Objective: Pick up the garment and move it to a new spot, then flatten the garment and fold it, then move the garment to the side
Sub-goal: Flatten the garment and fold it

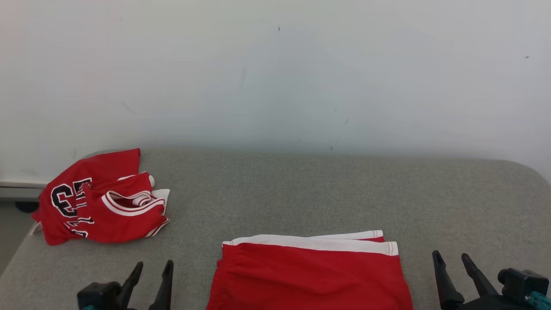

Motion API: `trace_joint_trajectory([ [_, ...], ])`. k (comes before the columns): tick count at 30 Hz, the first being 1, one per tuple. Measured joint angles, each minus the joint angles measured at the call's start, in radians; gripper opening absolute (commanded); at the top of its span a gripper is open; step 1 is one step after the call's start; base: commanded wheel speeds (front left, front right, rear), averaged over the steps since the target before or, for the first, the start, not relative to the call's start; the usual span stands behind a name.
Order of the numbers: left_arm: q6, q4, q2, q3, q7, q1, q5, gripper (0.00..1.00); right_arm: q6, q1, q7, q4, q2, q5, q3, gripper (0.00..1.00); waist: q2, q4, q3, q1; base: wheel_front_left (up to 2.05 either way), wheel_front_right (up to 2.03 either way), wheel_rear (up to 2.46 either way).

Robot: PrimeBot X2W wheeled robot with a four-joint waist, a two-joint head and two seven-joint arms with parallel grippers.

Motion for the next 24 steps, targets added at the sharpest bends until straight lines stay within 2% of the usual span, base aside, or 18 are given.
trace_joint_trajectory([
  [3, 0.028, -0.055, -0.002, 0.063, -0.005, 0.041, -0.03, 1.0, -0.002, 0.007, -0.026, -0.015, 0.007, -0.005, -0.014, 1.0, 0.0, -0.004, -0.014, -0.0001, 0.0, 0.0, 0.0],
  [6, 0.033, -0.105, -0.003, 0.119, -0.007, 0.07, -0.062, 1.0, -0.003, 0.016, -0.043, -0.025, 0.013, -0.011, -0.018, 1.0, 0.0, -0.011, -0.023, 0.0, 0.0, 0.0, 0.0],
  [10, 0.039, -0.161, -0.024, 0.144, -0.008, 0.118, -0.07, 1.0, -0.008, 0.018, -0.054, -0.044, 0.03, -0.019, -0.012, 1.0, 0.0, -0.022, -0.027, 0.0, 0.0, 0.0, 0.0],
  [13, 0.039, -0.187, -0.032, 0.144, -0.008, 0.141, -0.077, 1.0, -0.01, 0.02, -0.061, -0.046, 0.035, -0.023, -0.008, 1.0, 0.0, -0.027, -0.026, 0.0001, 0.0, 0.0, 0.0],
  [17, 0.039, -0.2, -0.016, 0.139, -0.008, 0.164, -0.068, 1.0, -0.01, 0.023, -0.063, -0.047, 0.041, -0.034, 0.003, 1.0, 0.0, -0.031, -0.025, 0.0001, 0.0, 0.0, 0.0],
  [18, 0.04, -0.21, 0.01, 0.133, -0.005, 0.187, -0.058, 1.0, -0.01, 0.026, -0.068, -0.048, 0.044, -0.038, 0.006, 1.0, 0.0001, -0.035, -0.023, 0.0001, 0.0, 0.0, 0.0],
  [24, 0.04, -0.226, 0.044, 0.099, 0.05, 0.196, -0.024, 1.0, -0.012, 0.04, -0.068, -0.048, 0.047, -0.038, 0.005, 1.0, 0.0001, -0.044, -0.018, 0.0001, 0.0, 0.0, 0.0],
])
